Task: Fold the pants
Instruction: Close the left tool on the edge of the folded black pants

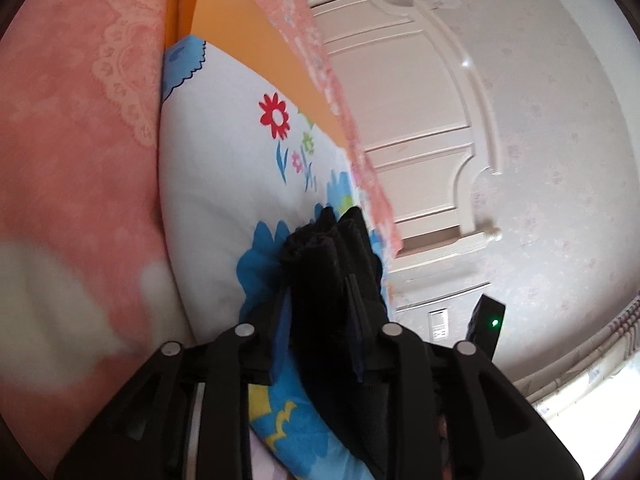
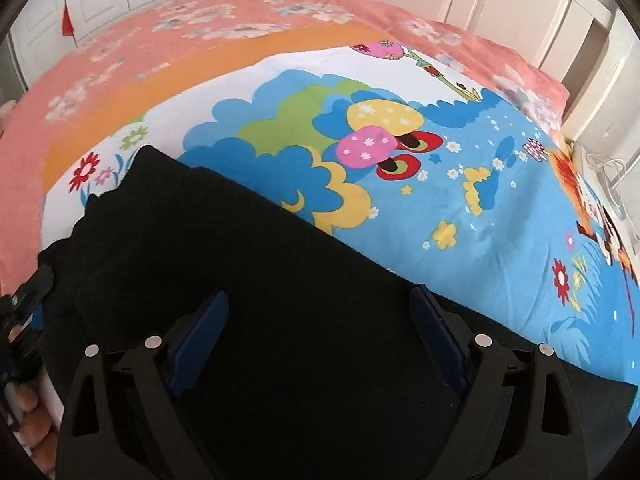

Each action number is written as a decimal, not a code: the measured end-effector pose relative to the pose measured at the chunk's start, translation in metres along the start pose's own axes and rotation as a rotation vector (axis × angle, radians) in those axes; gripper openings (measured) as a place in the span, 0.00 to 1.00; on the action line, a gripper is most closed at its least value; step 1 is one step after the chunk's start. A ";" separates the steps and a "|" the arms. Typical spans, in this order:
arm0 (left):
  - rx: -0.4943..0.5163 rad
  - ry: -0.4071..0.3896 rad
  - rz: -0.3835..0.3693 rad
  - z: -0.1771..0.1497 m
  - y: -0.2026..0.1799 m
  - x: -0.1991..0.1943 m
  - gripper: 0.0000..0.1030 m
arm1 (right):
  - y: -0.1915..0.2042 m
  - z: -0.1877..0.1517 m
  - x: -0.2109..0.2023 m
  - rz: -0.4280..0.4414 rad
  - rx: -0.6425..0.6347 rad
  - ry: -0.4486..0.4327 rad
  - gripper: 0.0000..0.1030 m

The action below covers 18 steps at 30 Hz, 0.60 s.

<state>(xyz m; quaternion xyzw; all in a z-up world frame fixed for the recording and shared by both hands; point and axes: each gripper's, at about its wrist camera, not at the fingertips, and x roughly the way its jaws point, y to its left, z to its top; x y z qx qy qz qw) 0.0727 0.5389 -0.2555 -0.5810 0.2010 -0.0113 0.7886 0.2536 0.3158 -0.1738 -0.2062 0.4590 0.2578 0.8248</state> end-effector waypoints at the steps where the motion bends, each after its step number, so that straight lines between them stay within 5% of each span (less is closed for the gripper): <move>1: -0.002 0.012 0.023 -0.002 -0.005 0.000 0.34 | 0.000 -0.001 0.000 -0.010 -0.010 -0.002 0.86; 4: 0.003 0.052 0.080 -0.007 -0.022 0.003 0.54 | -0.001 -0.003 0.004 -0.006 0.009 0.003 0.88; 6: 0.020 0.059 0.131 -0.009 -0.032 0.009 0.56 | -0.001 -0.003 0.004 -0.011 0.007 0.003 0.89; 8: -0.006 0.041 0.142 -0.006 -0.031 0.013 0.49 | -0.001 -0.002 0.004 -0.012 0.002 -0.001 0.90; 10: -0.044 0.038 0.146 -0.003 -0.025 0.017 0.31 | -0.004 -0.002 0.003 0.019 0.013 -0.010 0.91; 13: -0.066 0.041 0.136 -0.001 -0.018 0.018 0.24 | -0.015 -0.007 -0.015 0.077 0.055 -0.085 0.91; 18: -0.064 0.050 0.110 0.001 -0.018 0.013 0.11 | -0.051 -0.069 -0.087 0.138 0.129 -0.203 0.92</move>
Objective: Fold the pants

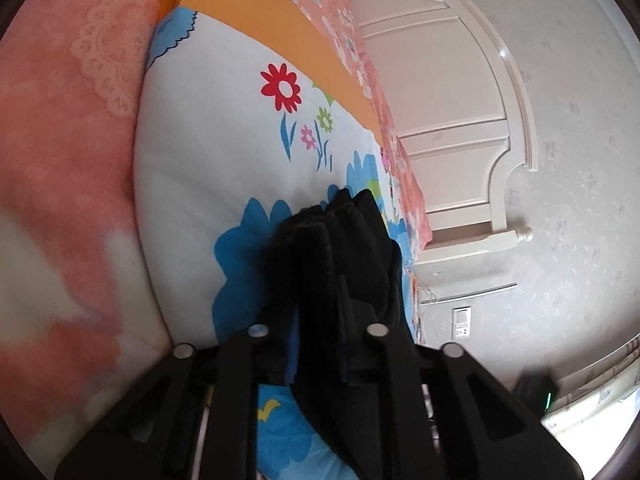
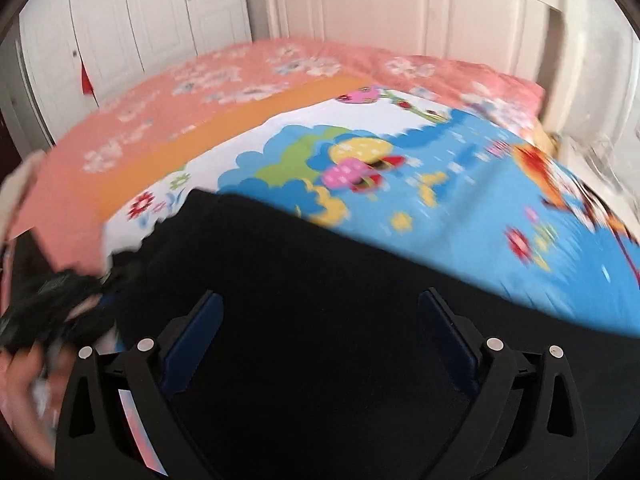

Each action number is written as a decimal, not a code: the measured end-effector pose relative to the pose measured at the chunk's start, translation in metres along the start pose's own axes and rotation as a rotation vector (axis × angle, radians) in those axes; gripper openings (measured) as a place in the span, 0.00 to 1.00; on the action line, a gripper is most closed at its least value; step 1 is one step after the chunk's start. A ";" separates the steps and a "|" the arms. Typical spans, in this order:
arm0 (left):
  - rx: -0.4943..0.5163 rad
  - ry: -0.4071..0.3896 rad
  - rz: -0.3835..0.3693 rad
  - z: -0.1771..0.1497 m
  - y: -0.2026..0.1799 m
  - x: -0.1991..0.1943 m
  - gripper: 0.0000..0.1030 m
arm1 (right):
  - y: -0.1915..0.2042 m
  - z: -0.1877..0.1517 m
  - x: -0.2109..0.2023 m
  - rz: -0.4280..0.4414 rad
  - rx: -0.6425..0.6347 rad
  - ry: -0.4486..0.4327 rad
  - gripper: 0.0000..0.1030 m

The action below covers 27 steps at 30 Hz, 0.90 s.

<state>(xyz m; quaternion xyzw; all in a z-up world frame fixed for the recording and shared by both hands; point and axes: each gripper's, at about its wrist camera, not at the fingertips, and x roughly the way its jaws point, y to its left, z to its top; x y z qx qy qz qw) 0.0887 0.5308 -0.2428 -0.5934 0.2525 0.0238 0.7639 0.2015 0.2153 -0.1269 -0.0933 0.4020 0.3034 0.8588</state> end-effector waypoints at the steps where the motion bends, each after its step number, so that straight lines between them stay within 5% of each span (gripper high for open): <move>1: 0.016 -0.012 0.018 -0.002 -0.008 -0.004 0.11 | -0.009 -0.009 -0.012 -0.003 0.012 -0.008 0.92; 4: 0.206 -0.080 0.140 -0.014 -0.062 -0.020 0.11 | -0.055 -0.044 -0.043 -0.097 0.054 -0.011 0.94; 7: 0.499 -0.156 0.318 -0.047 -0.144 -0.025 0.11 | -0.103 -0.074 -0.030 -0.220 0.092 0.171 0.95; 11: 0.978 -0.255 0.454 -0.143 -0.251 -0.012 0.11 | -0.151 -0.078 -0.061 -0.025 0.266 0.115 0.95; 13: 1.260 -0.269 0.483 -0.218 -0.284 0.007 0.11 | -0.184 -0.073 -0.084 0.140 0.402 0.063 0.95; 14: 1.385 -0.272 0.483 -0.253 -0.291 0.015 0.11 | -0.215 -0.075 -0.095 0.335 0.551 0.036 0.95; 17: 1.736 -0.238 0.462 -0.360 -0.278 0.048 0.11 | -0.274 -0.094 -0.094 0.660 0.852 0.031 0.95; 20: 1.931 -0.133 0.492 -0.416 -0.244 0.078 0.11 | -0.297 -0.108 -0.103 0.597 0.898 0.027 0.96; 23: 2.134 -0.076 0.559 -0.451 -0.199 0.097 0.12 | -0.302 -0.111 -0.104 0.697 0.933 0.028 0.96; 27: 2.078 -0.091 0.544 -0.439 -0.204 0.090 0.12 | -0.292 -0.102 -0.100 0.642 0.872 0.083 0.96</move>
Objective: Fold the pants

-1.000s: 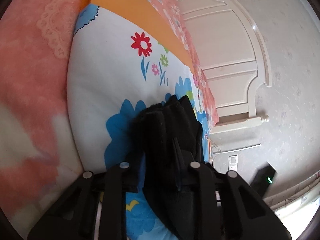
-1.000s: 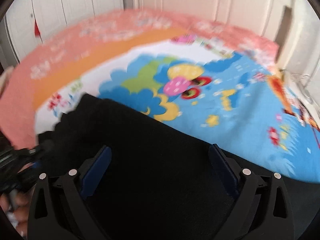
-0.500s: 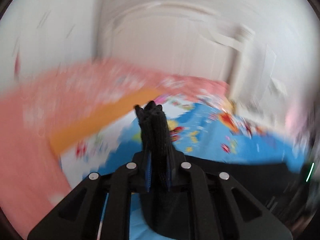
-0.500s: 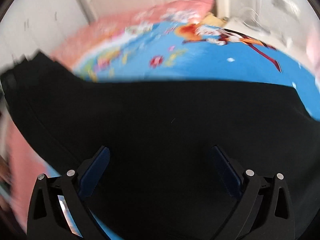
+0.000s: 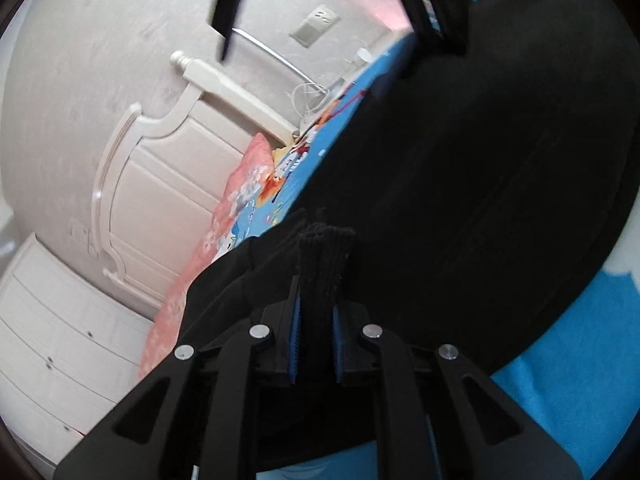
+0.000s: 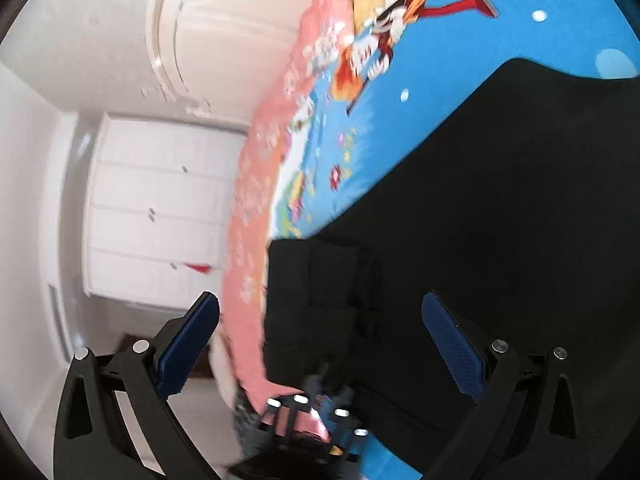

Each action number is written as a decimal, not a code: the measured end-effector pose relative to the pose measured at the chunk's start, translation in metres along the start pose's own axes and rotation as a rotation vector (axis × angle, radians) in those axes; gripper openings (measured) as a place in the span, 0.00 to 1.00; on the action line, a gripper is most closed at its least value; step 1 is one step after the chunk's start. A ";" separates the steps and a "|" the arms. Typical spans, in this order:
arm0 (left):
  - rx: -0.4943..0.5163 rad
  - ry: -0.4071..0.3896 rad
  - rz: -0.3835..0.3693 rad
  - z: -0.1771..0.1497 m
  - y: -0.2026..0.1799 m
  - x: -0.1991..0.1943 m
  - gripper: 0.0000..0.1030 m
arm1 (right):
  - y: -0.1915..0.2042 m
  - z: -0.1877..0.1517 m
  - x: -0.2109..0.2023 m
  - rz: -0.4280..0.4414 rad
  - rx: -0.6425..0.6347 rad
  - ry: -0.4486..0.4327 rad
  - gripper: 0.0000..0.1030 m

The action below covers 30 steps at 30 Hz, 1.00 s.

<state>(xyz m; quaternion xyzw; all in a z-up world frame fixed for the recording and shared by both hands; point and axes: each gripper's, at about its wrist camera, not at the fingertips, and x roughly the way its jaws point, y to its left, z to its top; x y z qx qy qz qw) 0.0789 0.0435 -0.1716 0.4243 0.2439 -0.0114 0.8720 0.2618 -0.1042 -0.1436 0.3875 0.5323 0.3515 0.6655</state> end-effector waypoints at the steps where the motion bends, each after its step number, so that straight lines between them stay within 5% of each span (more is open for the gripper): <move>1: -0.014 -0.011 0.011 0.003 0.004 -0.001 0.12 | -0.001 -0.001 0.005 -0.011 0.000 0.023 0.95; 12: -0.164 -0.099 0.001 0.005 0.029 -0.036 0.11 | 0.017 -0.007 0.096 0.004 0.015 0.242 0.95; 14: -0.156 -0.118 -0.015 0.005 0.027 -0.043 0.11 | 0.024 -0.007 0.106 0.010 -0.022 0.255 0.85; 16: -0.139 -0.128 -0.021 0.007 0.021 -0.046 0.11 | 0.029 -0.006 0.106 -0.049 -0.057 0.214 0.45; 18: -0.125 -0.132 -0.013 0.010 0.017 -0.042 0.11 | 0.028 -0.004 0.099 -0.076 -0.089 0.176 0.27; 25: -0.037 -0.229 -0.056 0.048 -0.023 -0.038 0.11 | 0.005 0.011 0.023 -0.116 -0.127 0.037 0.19; 30: -0.011 -0.214 -0.105 0.058 -0.052 -0.029 0.11 | -0.020 0.015 0.004 -0.179 -0.117 0.012 0.18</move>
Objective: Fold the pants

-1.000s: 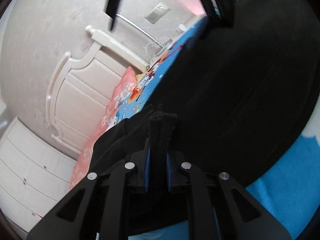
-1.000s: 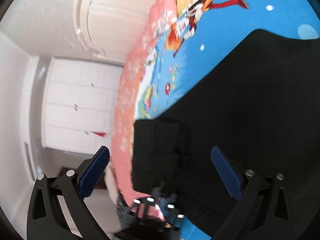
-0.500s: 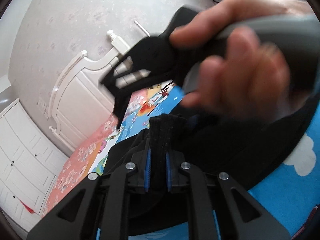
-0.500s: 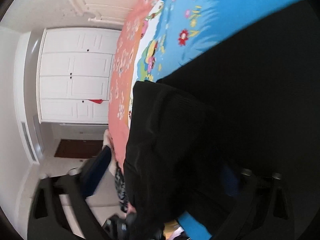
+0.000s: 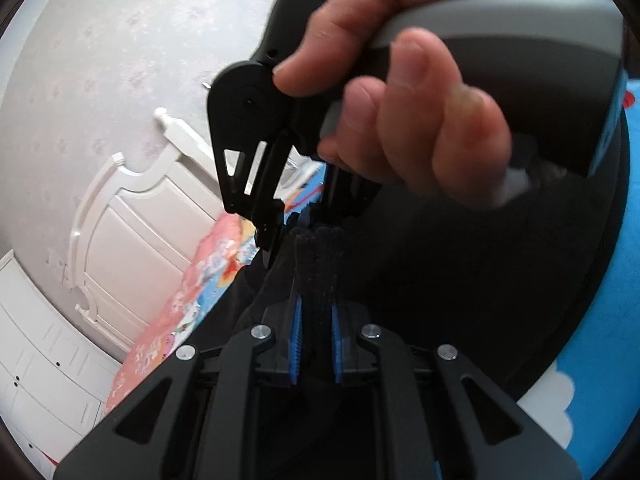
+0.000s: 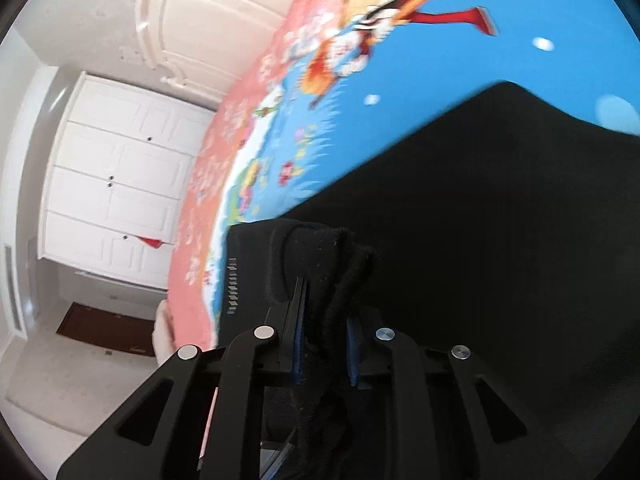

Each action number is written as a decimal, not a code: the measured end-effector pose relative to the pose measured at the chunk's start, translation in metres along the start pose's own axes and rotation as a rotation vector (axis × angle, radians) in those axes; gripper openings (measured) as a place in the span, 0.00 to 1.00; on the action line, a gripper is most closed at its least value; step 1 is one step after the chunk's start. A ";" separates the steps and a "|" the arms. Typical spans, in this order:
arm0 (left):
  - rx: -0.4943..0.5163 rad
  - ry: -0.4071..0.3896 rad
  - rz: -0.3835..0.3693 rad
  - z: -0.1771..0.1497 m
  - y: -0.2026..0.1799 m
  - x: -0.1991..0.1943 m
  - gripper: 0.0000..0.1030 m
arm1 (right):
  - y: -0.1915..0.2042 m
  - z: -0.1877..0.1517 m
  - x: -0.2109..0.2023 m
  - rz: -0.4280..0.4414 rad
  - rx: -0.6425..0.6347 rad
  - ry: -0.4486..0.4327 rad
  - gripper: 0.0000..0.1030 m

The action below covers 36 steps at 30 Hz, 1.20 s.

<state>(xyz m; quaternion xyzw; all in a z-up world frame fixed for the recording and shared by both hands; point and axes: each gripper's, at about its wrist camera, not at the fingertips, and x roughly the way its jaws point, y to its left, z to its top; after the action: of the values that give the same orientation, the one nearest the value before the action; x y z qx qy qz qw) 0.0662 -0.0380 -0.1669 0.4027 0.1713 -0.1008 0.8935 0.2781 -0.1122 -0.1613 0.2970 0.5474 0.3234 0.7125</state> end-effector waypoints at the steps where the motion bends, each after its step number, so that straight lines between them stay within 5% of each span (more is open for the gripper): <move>1: 0.005 0.003 -0.004 -0.001 -0.002 0.001 0.11 | -0.003 -0.002 -0.001 -0.007 0.001 0.000 0.17; 7: 0.012 -0.023 0.007 0.001 0.000 -0.006 0.11 | 0.012 -0.006 -0.010 -0.042 -0.073 -0.023 0.16; 13: 0.033 0.003 -0.067 -0.006 -0.016 0.007 0.17 | -0.004 -0.014 -0.005 -0.160 -0.087 -0.015 0.16; 14: 0.005 0.003 -0.091 -0.005 -0.012 0.005 0.20 | -0.002 -0.014 -0.004 -0.179 -0.098 -0.016 0.16; 16: -0.090 0.003 -0.192 -0.004 0.005 0.002 0.51 | 0.005 -0.014 -0.002 -0.262 -0.142 -0.022 0.18; 22: -0.464 -0.055 -0.322 -0.036 0.092 -0.048 0.57 | 0.021 -0.017 -0.017 -0.439 -0.227 -0.082 0.45; 24: -0.637 -0.032 -0.309 -0.066 0.130 -0.056 0.57 | 0.038 -0.019 -0.033 -0.480 -0.283 -0.136 0.47; 27: -0.861 0.083 -0.240 -0.119 0.186 -0.047 0.58 | 0.073 -0.026 -0.058 -0.562 -0.391 -0.278 0.83; 32: -0.861 0.272 -0.051 -0.141 0.216 -0.035 0.84 | 0.126 -0.046 -0.056 -0.667 -0.565 -0.421 0.86; 33: -0.870 0.274 -0.017 -0.143 0.218 -0.035 0.95 | 0.133 -0.051 -0.050 -0.714 -0.589 -0.460 0.92; 36: -0.887 0.194 0.054 -0.144 0.227 -0.050 0.98 | 0.146 -0.068 -0.029 -0.748 -0.657 -0.499 0.95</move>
<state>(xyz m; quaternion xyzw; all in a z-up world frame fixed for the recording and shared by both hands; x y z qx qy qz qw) 0.0601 0.2217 -0.0812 -0.0069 0.2705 0.0439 0.9617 0.1863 -0.0409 -0.0459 -0.0877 0.3006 0.1218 0.9419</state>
